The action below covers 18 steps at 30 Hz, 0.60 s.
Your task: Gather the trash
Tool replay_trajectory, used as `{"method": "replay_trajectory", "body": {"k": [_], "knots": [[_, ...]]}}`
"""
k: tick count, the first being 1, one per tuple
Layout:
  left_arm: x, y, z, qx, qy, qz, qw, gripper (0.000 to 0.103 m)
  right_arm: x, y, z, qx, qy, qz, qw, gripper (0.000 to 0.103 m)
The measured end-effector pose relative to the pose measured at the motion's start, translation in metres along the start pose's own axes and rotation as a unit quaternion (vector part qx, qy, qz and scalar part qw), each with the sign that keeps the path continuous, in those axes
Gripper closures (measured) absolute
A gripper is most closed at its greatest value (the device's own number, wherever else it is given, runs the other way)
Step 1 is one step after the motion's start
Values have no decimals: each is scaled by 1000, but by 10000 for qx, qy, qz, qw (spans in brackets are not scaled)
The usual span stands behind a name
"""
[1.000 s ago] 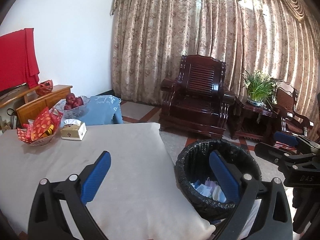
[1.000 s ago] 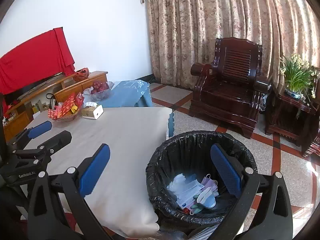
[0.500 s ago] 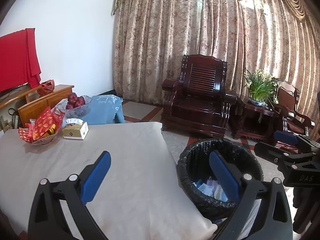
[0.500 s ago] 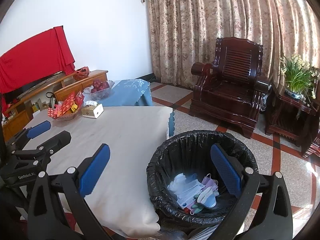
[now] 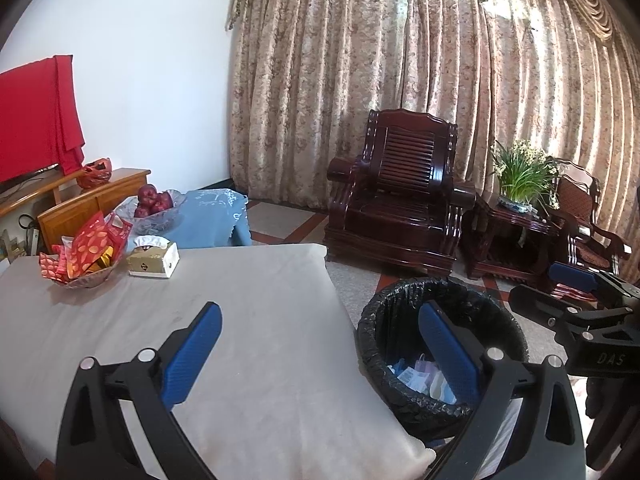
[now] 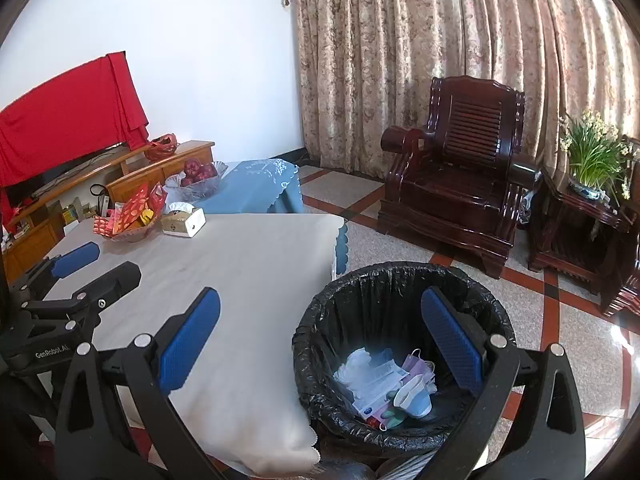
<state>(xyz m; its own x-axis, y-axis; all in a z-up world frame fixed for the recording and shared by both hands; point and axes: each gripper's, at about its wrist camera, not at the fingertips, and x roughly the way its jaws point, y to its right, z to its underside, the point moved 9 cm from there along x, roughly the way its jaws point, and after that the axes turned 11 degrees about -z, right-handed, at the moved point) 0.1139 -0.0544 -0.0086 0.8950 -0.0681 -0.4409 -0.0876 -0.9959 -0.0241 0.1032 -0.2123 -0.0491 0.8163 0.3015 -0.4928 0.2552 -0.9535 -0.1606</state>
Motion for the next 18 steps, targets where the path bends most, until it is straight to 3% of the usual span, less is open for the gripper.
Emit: {"method": "replay_trajectory", "body": {"k": [18], "knots": [[4, -4, 0, -10, -2, -17, 10000, 6, 0, -1, -2, -21, 13, -5, 10000, 5]]}}
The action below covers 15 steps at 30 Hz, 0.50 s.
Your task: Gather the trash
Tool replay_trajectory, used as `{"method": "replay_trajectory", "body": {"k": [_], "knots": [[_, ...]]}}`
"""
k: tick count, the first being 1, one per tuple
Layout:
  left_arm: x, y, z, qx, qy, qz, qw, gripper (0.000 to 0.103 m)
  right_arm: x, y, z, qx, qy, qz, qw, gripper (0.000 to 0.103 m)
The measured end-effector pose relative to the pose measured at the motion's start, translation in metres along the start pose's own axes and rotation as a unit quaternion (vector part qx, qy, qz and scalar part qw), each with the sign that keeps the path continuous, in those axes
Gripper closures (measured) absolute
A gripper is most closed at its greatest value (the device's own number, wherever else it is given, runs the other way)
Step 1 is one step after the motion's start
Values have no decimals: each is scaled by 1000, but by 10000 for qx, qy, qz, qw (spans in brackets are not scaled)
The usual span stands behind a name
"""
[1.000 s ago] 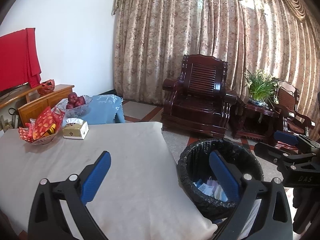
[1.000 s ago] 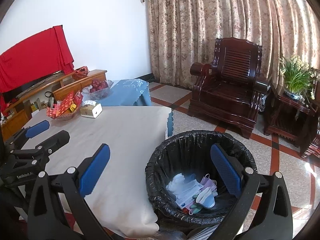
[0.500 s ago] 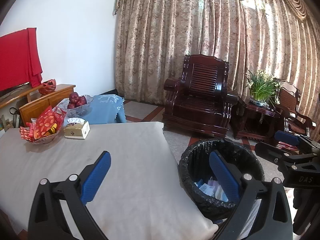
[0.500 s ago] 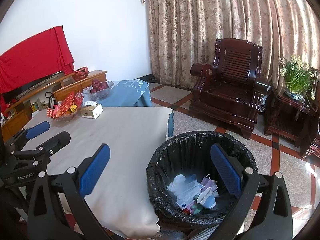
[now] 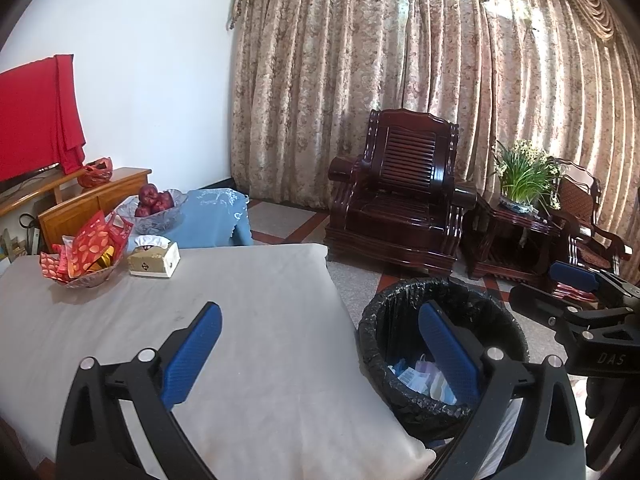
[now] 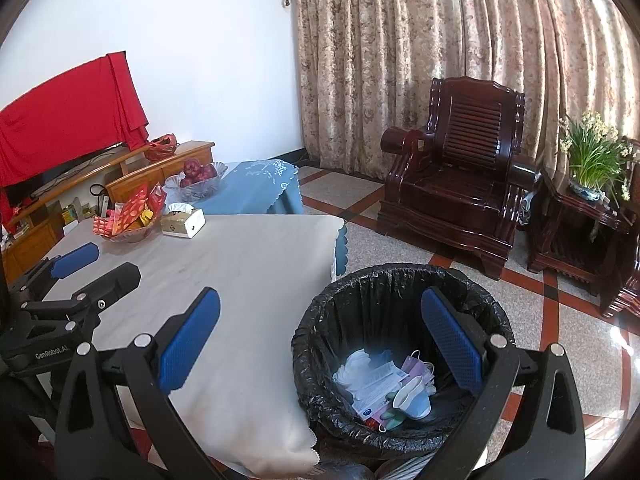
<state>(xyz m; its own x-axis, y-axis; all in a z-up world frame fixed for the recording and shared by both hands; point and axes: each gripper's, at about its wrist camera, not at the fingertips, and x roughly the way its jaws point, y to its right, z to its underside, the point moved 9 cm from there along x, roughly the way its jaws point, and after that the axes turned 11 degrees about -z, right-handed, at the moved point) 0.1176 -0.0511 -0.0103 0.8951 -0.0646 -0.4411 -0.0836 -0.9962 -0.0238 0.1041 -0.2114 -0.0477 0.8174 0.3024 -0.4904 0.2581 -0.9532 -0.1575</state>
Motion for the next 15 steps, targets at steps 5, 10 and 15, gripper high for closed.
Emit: {"method": "replay_trajectory", "body": {"k": [5, 10, 15], "knots": [[0, 0, 0, 0, -2, 0, 10000, 6, 1, 0, 0, -8, -4, 0, 10000, 5], [0, 0, 0, -3, -5, 2, 10000, 6, 1, -1, -1, -5, -1, -1, 10000, 5], [1, -1, 0, -4, -6, -1, 10000, 6, 1, -1, -1, -8, 2, 5, 10000, 5]]}}
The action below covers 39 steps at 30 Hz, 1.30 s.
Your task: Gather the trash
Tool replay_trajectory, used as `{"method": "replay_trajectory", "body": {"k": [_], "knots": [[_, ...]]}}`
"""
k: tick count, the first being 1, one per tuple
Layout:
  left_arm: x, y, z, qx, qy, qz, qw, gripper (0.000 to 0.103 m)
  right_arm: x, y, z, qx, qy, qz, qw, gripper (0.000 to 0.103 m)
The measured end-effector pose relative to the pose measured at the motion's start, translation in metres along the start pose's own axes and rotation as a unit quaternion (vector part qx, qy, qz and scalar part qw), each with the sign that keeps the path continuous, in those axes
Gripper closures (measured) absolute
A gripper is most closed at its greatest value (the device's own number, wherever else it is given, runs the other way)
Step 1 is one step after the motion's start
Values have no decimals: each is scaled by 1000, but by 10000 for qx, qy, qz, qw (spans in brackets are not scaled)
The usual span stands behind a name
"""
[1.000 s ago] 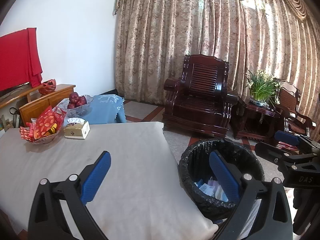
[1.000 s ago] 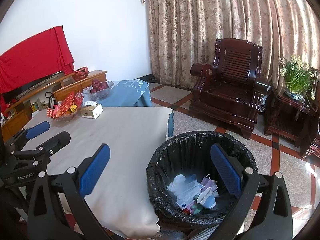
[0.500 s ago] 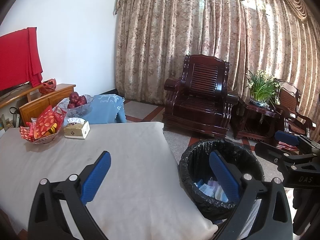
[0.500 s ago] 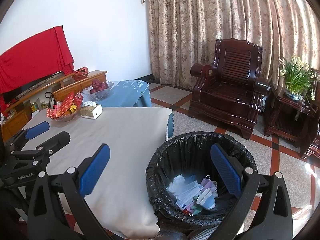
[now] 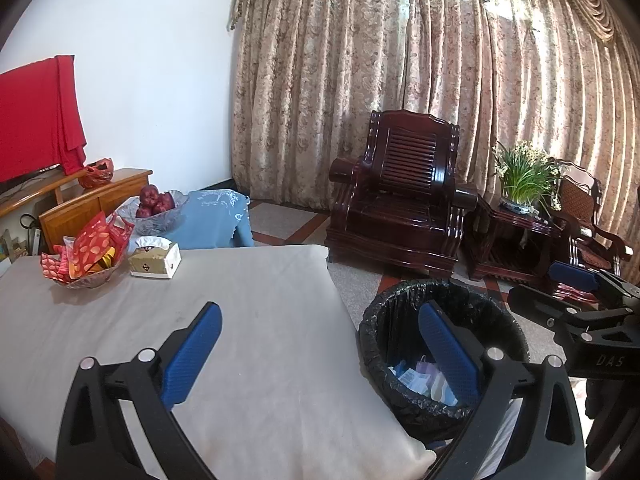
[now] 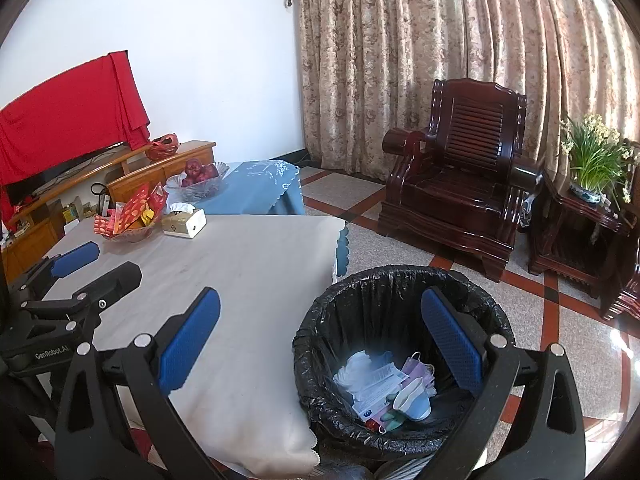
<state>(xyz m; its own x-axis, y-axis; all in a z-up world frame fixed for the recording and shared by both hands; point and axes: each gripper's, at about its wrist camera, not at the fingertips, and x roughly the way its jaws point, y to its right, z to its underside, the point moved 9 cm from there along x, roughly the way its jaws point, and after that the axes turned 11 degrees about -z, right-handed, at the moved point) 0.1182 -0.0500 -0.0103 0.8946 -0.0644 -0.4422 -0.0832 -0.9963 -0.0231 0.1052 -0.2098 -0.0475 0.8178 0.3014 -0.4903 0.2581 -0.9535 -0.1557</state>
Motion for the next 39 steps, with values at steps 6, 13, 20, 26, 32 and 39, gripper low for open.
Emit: {"method": "replay_trajectory", "body": {"k": [6, 13, 20, 26, 32, 39], "knots": [[0, -1, 0, -2, -1, -5, 10000, 6, 0, 0, -1, 16, -10, -8, 10000, 5], [0, -1, 0, -2, -1, -8, 10000, 6, 0, -1, -2, 10, -10, -6, 10000, 5], [2, -3, 0, -6, -18, -5, 10000, 6, 1, -1, -2, 10, -10, -6, 10000, 5], [3, -3, 0, -8, -17, -8, 10000, 6, 0, -1, -1, 10, -9, -8, 10000, 5], [3, -3, 1, -7, -17, -15, 10000, 6, 1, -1, -2, 8, -10, -4, 10000, 5], [3, -3, 1, -7, -25, -16, 10000, 6, 1, -1, -1, 10, -12, -5, 10000, 5]]}}
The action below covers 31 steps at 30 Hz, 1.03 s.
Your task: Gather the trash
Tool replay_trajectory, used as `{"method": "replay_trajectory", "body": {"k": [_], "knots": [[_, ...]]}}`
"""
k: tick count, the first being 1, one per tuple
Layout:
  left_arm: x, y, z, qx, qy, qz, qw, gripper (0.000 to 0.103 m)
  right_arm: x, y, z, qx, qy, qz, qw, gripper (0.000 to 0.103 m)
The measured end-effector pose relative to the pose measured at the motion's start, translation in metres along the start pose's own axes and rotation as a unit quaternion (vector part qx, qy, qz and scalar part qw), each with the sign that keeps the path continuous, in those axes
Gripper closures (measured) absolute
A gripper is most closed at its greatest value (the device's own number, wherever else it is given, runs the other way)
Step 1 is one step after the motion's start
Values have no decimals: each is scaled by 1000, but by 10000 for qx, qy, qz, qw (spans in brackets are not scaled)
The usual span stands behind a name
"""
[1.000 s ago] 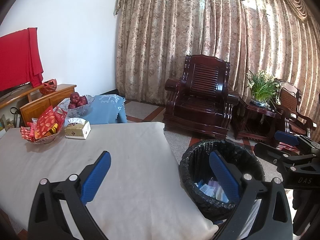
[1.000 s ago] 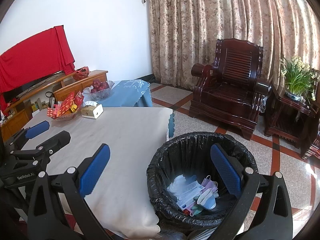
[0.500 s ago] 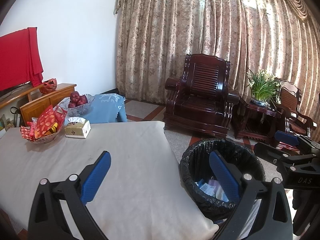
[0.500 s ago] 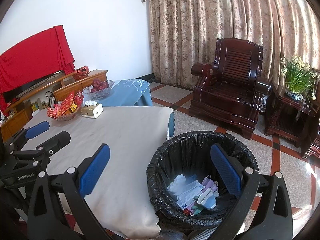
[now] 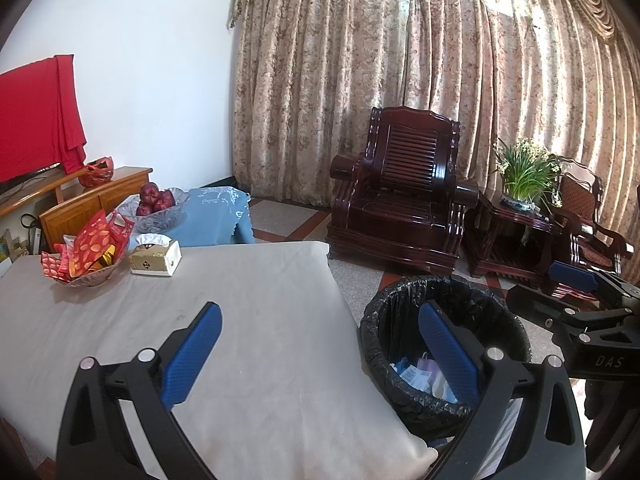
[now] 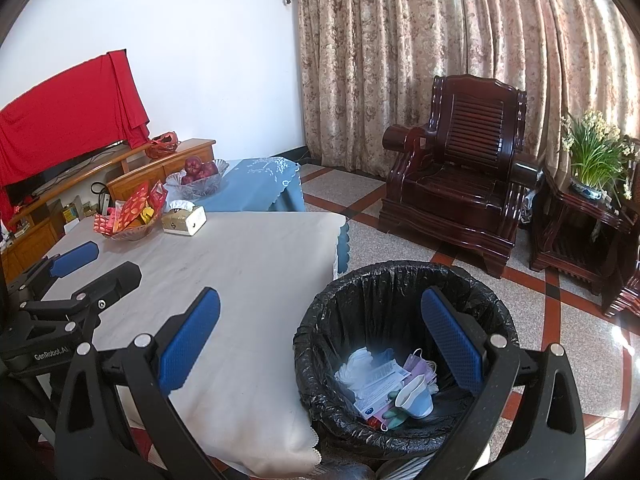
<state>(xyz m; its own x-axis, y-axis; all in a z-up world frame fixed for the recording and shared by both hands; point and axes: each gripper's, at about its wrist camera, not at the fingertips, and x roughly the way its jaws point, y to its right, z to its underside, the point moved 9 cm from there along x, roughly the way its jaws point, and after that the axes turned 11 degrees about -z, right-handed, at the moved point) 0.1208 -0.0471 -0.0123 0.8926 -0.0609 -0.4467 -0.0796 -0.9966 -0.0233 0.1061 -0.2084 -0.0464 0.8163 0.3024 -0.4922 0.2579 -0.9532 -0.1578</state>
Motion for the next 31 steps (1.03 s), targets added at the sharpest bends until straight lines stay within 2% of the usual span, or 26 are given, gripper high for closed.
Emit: {"method": "replay_trajectory", "body": {"k": [31], "knots": [[3, 2, 10, 9, -37, 7, 10000, 6, 1, -1, 0, 7, -20, -5, 10000, 5]]}}
